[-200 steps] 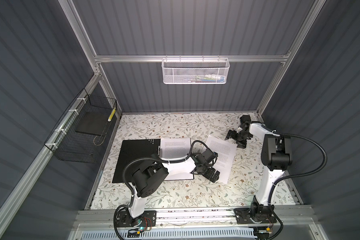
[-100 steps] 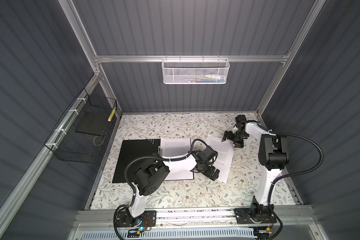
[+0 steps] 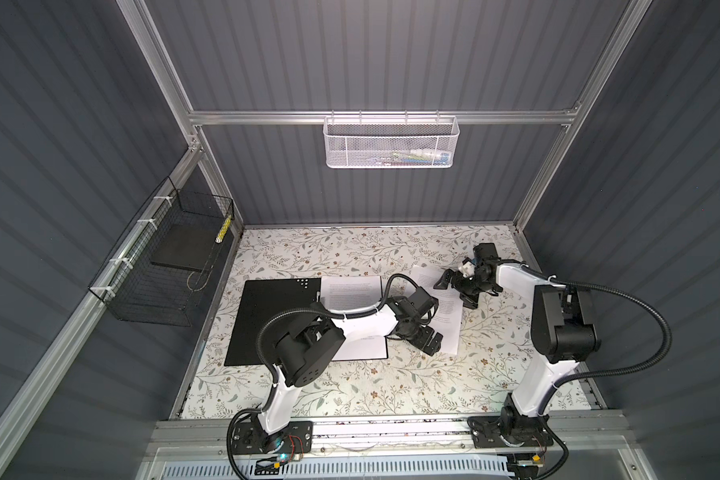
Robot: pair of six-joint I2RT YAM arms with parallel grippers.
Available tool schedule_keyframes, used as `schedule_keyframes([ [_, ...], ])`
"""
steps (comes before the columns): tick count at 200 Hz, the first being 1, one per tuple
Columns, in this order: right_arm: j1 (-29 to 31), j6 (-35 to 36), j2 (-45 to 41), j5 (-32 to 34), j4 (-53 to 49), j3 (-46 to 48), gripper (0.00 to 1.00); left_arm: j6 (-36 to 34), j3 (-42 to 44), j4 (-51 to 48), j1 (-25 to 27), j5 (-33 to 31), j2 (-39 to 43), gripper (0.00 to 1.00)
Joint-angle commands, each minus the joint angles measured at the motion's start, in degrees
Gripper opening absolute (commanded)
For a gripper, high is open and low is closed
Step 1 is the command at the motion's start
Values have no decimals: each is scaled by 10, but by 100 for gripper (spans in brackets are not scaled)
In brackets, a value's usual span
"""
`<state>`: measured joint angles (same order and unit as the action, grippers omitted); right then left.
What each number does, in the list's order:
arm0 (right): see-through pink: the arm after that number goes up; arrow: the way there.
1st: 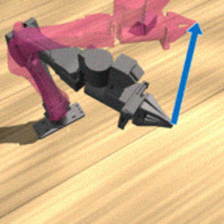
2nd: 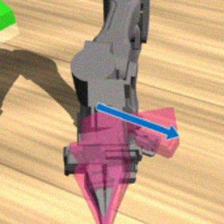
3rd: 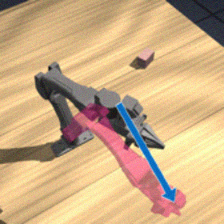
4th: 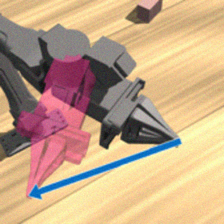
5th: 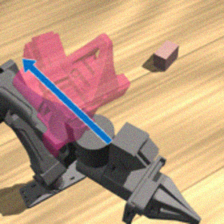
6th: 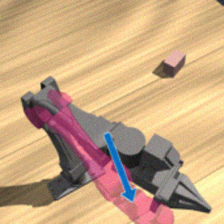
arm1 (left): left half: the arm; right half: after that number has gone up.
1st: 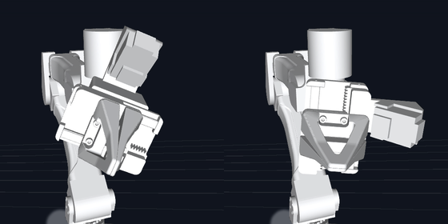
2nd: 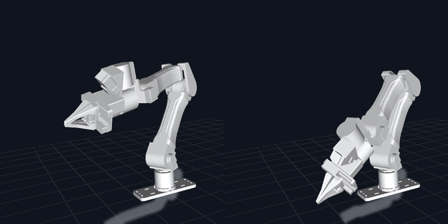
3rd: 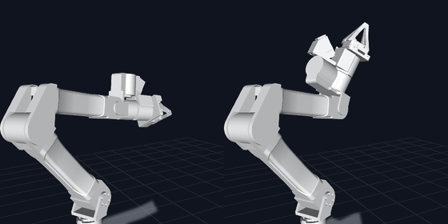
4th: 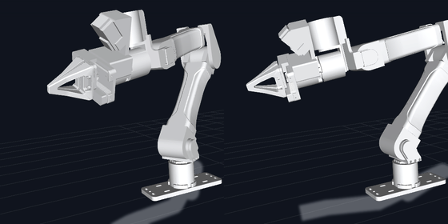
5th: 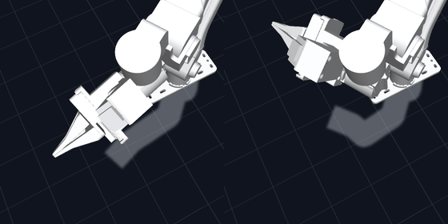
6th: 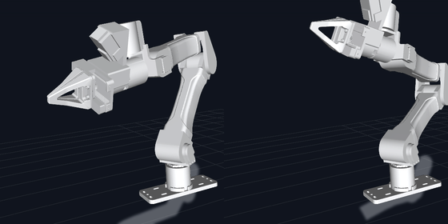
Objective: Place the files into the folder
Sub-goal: 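Pinch the sheet edge with the left gripper while the right presses it, then grip the lifted sheet edge with the right gripper while the left holds it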
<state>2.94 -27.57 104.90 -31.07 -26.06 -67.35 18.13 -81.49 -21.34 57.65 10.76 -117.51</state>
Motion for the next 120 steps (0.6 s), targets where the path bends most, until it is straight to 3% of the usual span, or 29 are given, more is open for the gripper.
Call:
schedule_keyframes([
  [1, -3, -25, -18, -48, 71, 16, 99, -6, 10, -33, -3, 15, -40, 100],
  [23, -4, -38, -20, -44, 97, 37, 99, -5, 10, -30, -3, 18, -36, 100],
  [42, -5, -49, -27, -32, 116, 59, 93, -2, 10, -27, -2, 19, -31, 100],
  [120, -5, -50, -71, 13, 155, 131, 53, 10, 16, -12, -14, 35, -21, 100],
])
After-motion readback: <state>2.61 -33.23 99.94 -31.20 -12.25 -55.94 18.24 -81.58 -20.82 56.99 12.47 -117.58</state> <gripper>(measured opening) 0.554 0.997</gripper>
